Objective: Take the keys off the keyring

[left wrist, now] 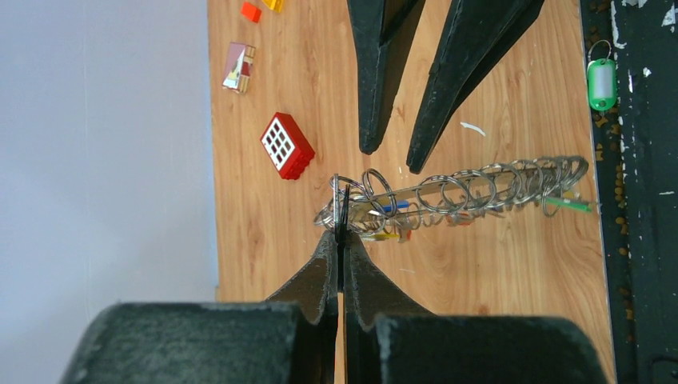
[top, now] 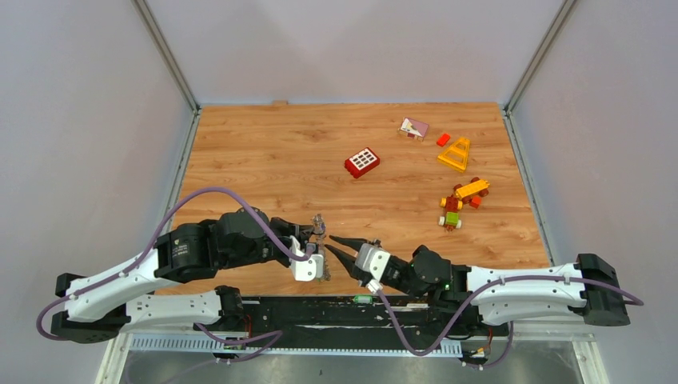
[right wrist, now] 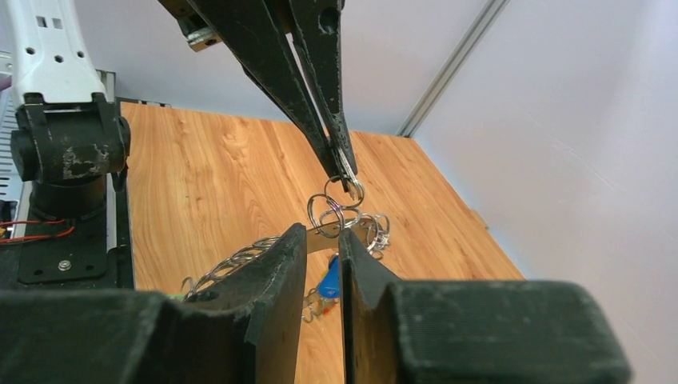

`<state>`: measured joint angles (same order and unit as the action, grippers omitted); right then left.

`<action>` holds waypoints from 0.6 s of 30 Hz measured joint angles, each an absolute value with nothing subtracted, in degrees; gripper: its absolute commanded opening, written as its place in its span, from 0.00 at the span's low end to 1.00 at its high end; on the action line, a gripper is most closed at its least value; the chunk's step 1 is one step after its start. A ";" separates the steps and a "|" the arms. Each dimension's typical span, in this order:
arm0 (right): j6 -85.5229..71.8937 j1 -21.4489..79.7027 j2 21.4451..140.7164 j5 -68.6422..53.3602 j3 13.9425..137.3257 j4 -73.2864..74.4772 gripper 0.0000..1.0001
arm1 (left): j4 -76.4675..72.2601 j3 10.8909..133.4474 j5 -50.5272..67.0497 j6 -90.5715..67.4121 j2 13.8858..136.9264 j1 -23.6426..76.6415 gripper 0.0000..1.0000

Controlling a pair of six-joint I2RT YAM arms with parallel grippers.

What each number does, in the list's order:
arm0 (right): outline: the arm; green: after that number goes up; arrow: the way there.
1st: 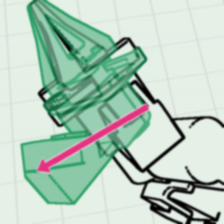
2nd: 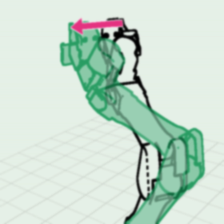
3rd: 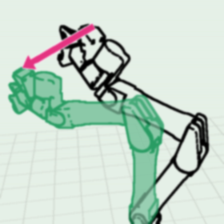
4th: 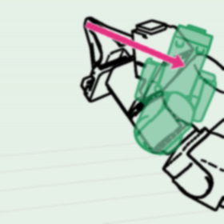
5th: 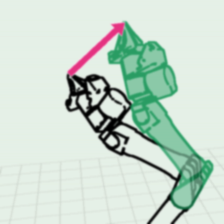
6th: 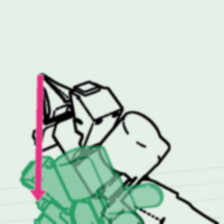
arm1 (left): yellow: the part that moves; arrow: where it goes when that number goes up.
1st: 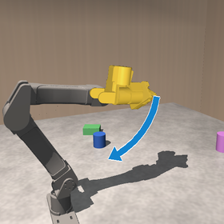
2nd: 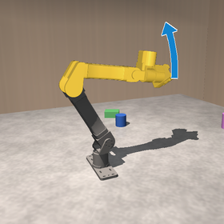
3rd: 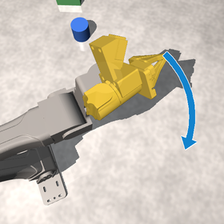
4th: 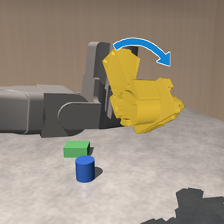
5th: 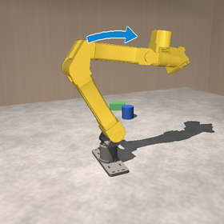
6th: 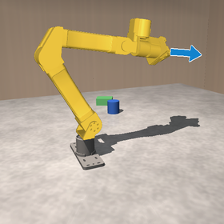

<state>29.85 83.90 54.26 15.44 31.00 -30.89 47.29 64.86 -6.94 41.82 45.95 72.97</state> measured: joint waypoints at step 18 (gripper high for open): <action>28.49 82.08 55.33 14.68 31.00 -32.34 0.27 | 47.31 64.86 -6.46 41.91 45.95 72.97 0.00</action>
